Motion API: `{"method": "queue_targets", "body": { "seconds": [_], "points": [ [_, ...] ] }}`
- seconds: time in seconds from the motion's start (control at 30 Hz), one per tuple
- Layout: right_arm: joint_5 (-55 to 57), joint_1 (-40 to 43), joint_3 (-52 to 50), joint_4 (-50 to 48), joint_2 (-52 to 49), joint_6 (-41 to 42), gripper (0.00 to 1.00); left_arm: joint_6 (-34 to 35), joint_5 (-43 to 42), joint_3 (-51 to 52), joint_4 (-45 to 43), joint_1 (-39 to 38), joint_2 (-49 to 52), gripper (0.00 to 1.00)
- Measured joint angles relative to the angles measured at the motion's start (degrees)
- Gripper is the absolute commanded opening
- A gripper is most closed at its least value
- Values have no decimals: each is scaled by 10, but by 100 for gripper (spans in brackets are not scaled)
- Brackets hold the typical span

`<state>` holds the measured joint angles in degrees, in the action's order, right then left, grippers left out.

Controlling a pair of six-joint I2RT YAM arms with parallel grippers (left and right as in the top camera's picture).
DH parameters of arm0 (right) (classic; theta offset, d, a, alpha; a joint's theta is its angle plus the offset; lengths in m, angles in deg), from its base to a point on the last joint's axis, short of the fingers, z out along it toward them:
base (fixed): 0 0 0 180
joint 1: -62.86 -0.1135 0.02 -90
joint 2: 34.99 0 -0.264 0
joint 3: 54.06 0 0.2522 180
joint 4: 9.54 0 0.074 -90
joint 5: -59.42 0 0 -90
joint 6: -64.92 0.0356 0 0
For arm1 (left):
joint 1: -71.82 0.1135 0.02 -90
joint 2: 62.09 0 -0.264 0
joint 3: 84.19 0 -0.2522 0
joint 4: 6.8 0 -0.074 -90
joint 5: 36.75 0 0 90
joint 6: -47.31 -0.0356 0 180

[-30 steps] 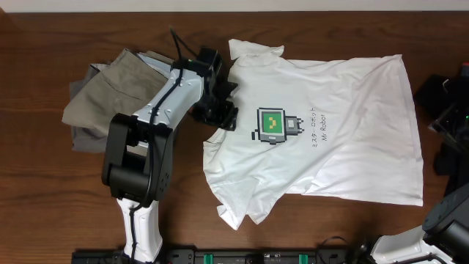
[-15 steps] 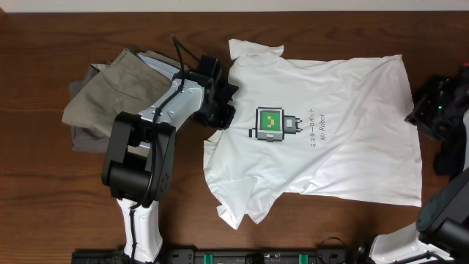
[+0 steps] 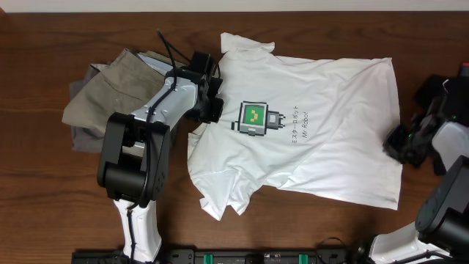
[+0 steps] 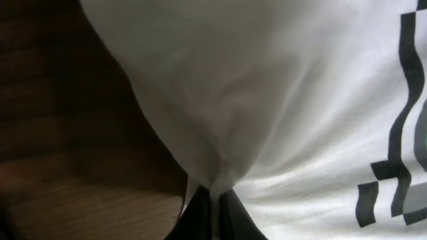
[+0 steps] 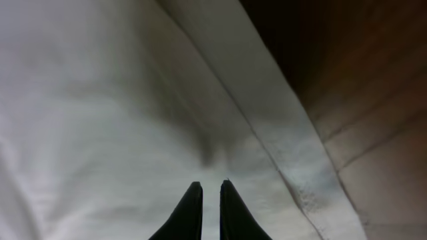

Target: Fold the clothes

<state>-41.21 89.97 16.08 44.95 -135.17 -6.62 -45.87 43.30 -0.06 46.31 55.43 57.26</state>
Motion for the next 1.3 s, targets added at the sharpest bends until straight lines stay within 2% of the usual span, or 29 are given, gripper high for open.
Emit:
{"method": "queue_targets", "body": {
  "seconds": [0.33,0.57,0.67,0.73,0.77,0.83,1.0,1.17,1.3],
  "points": [
    [77,0,-34,-53,7,66,8,2,5,0,-5,6,0,6],
    [130,16,-34,-86,7,76,7,2,1,0,-7,30,0,8],
    [127,25,-31,-85,5,60,8,0,8,-2,-7,39,0,27],
    [113,28,-24,-81,3,43,10,0,16,-4,-2,45,0,48],
    [96,28,-14,-72,2,31,11,4,22,-11,7,48,0,63],
    [79,28,-2,-60,2,23,13,5,25,-20,19,50,0,70],
    [28,28,48,-13,18,3,24,5,24,-70,101,51,-18,78],
    [-16,27,62,14,83,-10,38,18,-4,-92,195,50,-103,78],
    [-33,23,66,37,103,-13,42,30,-42,-102,288,50,-144,78]
  ]
}}
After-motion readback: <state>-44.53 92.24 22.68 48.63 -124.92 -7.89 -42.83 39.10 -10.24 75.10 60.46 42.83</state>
